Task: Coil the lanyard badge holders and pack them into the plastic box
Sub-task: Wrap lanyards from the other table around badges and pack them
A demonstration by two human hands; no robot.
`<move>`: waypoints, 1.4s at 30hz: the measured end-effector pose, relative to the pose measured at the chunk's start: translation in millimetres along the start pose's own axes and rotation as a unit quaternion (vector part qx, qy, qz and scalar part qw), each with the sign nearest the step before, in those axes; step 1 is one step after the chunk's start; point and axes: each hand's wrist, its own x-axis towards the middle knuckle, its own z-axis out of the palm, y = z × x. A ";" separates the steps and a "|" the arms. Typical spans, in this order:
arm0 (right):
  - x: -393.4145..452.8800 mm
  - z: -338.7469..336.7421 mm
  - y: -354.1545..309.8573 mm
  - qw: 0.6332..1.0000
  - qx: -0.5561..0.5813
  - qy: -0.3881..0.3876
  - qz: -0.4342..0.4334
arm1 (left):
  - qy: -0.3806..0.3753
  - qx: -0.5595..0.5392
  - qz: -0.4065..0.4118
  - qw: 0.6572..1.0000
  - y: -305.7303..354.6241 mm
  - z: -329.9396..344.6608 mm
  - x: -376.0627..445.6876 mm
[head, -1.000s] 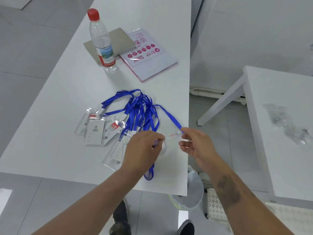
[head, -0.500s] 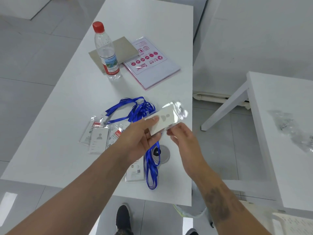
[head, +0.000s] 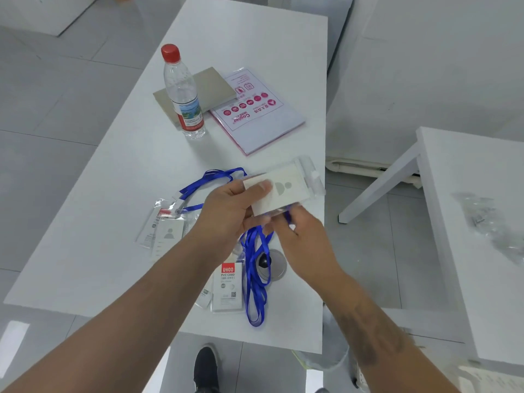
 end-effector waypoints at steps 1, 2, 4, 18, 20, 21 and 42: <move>-2.0 0.9 -2.5 1.000 -0.005 -0.017 -0.002 | 0.031 0.036 0.036 0.998 -0.3 1.2 1.9; -3.8 -0.4 -4.9 0.999 -0.010 -0.036 -0.001 | 0.061 0.084 0.081 0.991 -0.3 1.9 3.9; -4.7 -4.6 -6.8 0.998 -0.030 -0.062 0.000 | 0.110 0.192 0.169 0.961 -0.9 0.7 6.3; 30.9 -40.5 -22.3 0.978 0.198 -0.033 0.051 | -0.100 0.373 0.018 0.922 27.6 -42.7 0.7; 29.3 -35.3 -17.7 0.952 0.284 -0.066 0.095 | -0.131 0.316 -0.047 0.938 31.4 -49.5 -0.6; 27.7 -32.5 -16.1 0.932 0.334 -0.083 0.115 | -0.150 0.271 -0.073 0.948 31.4 -51.4 -1.4; 21.3 -26.0 -56.7 0.989 0.148 -0.016 -0.006 | 0.053 0.436 0.191 0.878 20.8 -54.1 -2.9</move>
